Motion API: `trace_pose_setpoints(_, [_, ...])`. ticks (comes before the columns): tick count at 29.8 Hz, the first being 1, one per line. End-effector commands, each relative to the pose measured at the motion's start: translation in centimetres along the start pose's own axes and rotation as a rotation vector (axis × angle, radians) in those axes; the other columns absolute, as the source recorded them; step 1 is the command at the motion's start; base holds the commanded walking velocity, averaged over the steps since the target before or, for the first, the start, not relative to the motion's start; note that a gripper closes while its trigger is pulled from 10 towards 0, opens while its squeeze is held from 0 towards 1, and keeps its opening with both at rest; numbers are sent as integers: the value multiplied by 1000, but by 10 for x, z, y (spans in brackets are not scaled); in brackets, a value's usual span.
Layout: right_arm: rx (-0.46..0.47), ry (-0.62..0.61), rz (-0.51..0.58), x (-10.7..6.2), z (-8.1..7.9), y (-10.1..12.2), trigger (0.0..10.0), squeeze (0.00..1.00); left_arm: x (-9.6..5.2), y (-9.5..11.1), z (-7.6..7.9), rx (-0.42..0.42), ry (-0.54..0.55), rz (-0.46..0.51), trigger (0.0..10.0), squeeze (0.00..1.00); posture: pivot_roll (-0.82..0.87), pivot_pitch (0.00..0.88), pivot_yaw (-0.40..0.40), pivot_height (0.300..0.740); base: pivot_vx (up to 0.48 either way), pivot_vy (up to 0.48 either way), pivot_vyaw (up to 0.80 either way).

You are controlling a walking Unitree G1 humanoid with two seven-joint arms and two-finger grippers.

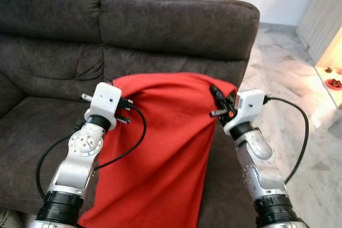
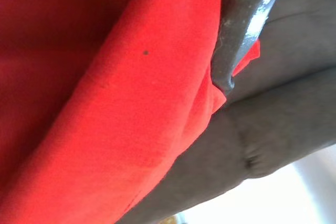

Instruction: Move the pillow to the sofa from floor

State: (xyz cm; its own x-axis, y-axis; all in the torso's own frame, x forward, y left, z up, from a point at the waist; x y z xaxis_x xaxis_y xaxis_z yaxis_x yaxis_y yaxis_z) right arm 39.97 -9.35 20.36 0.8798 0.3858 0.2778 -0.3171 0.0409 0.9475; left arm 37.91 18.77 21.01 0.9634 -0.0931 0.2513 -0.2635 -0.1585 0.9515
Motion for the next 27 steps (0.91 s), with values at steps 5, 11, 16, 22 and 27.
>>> trace_pose_setpoints(5, [-34, -22, 124, 7, 14, 31, 10000, 0, 5, 32, -2, 9, 7, 120, 10000, 0, 80, 78, 14, 740, 394, 0, 0])
trace_pose_setpoints(11, [-98, 57, -74, -4, 5, -16, 10000, 0, -3, 0, 19, 22, -121, -13, 10000, 0, 83, 82, 13, 740, 85, 0, 0])
trace_pose_setpoints(16, [-105, 116, -136, -13, -4, -36, 10000, 0, -17, -31, 34, 91, -218, -123, 10000, 0, 80, 88, 13, 740, 0, 0, 0])
trace_pose_setpoints(22, [-92, 126, -223, -25, -4, -60, 10000, 0, -26, -44, 42, 88, -259, -176, 10000, 1000, 86, 91, 16, 740, 0, 0, 0])
trace_pose_setpoints(27, [-91, 124, -229, -27, -3, -62, 10000, 718, -27, -46, 44, 91, -272, -183, 10000, 1000, 84, 88, 16, 740, 0, 0, 0])
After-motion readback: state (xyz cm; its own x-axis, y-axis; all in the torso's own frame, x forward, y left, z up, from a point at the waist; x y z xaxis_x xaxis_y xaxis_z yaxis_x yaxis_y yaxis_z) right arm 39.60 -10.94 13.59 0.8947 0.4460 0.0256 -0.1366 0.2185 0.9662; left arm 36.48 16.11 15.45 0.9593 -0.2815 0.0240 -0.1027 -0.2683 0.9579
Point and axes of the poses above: a point about 5 cm out from each wrist's last joint towards the gripper, its own x axis pointing out of the wrist towards the gripper, its own y axis along the axis of the wrist's last joint, z = x × y, the point moved 5 cm from there along x, pointing out of the wrist towards the gripper, and after that the axes turned 12 degrees about -x, right-handed, at the moved point
